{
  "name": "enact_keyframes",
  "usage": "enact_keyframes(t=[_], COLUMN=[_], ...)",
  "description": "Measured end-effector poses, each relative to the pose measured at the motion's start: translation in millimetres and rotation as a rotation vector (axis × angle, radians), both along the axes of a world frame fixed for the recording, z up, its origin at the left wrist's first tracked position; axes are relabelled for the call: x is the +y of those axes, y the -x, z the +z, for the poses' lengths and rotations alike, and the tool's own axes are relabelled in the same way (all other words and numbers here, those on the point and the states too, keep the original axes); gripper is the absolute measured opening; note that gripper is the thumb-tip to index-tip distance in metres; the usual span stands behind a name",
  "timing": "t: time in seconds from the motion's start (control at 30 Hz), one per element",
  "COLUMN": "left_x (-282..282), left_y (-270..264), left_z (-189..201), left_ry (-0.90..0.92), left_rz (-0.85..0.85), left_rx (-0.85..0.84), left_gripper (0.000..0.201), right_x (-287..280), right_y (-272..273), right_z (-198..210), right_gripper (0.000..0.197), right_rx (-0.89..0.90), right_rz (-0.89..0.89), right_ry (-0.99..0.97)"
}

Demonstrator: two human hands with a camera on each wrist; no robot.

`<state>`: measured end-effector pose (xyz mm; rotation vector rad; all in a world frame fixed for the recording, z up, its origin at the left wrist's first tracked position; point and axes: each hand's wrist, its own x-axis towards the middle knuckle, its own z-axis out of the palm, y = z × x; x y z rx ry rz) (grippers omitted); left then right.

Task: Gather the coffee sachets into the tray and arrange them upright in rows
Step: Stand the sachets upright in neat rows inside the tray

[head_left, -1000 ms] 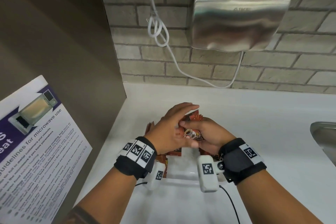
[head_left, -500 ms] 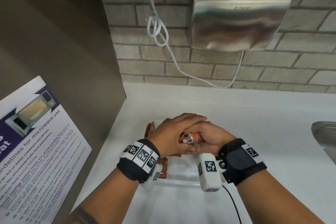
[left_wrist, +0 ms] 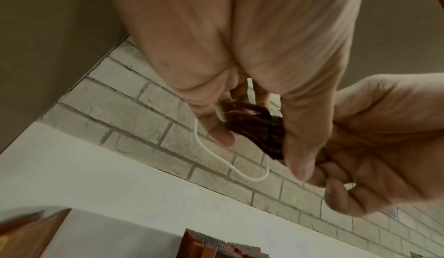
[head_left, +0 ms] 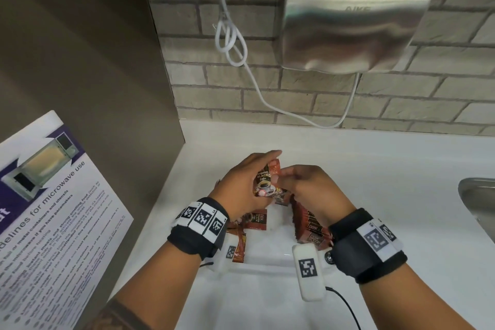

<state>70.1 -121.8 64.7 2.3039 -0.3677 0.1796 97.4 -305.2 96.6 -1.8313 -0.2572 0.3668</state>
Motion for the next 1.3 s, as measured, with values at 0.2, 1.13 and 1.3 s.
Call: enact_keyframes(t=[0.2, 1.13, 1.3], left_x=[0.0, -13.5, -10.1], left_y=[-1.5, 3.5, 5.4], left_z=[13.8, 13.3, 7.6], left_ry=[0.393, 0.642, 0.672], left_rz=[0.065, -0.122, -0.136], left_rx=[0.161, 0.358, 0.447], left_gripper=[0.123, 0.036, 0.046], right_x=[-10.3, -14.4, -14.3], right_y=[3.7, -15.6, -18.6], right_z=[3.2, 26.8, 28.3], right_gripper=[0.017, 0.005, 0.007], right_rx=[0.115, -0.325, -0.322], right_rz=[0.018, 0.054, 0.043], right_ry=[-0.158, 0.234, 0.248])
